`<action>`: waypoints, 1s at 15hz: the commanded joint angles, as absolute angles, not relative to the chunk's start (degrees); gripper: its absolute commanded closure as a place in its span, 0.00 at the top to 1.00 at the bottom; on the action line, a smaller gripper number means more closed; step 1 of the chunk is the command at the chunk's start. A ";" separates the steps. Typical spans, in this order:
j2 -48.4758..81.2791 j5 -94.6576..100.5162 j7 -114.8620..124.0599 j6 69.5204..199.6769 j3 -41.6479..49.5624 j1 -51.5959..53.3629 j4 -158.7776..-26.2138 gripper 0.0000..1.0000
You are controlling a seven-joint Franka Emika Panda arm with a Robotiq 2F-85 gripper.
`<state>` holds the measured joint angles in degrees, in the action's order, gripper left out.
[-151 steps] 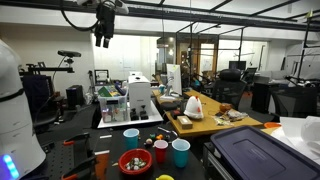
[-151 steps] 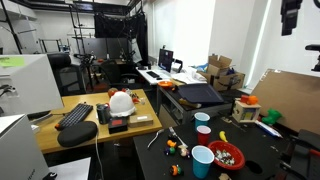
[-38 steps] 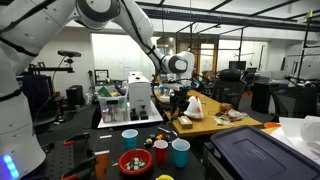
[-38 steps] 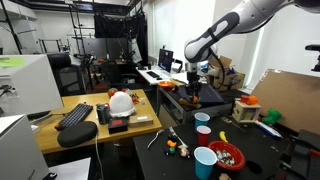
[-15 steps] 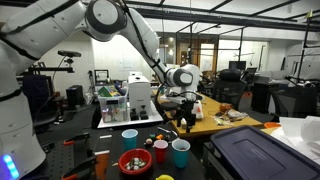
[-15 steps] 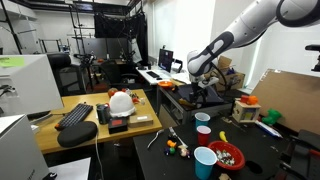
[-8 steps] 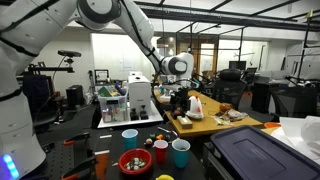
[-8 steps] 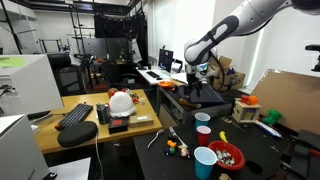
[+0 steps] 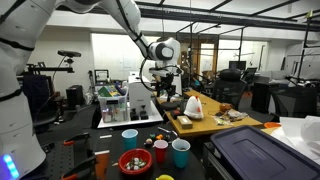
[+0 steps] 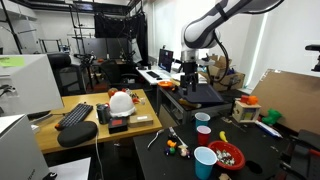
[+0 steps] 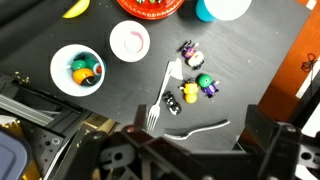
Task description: Pick the orange and green object and put it in the blue cup
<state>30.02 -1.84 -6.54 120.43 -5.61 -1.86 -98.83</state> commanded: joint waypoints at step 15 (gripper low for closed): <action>-0.44 -2.10 1.60 115.88 -6.05 4.51 -120.55 1.00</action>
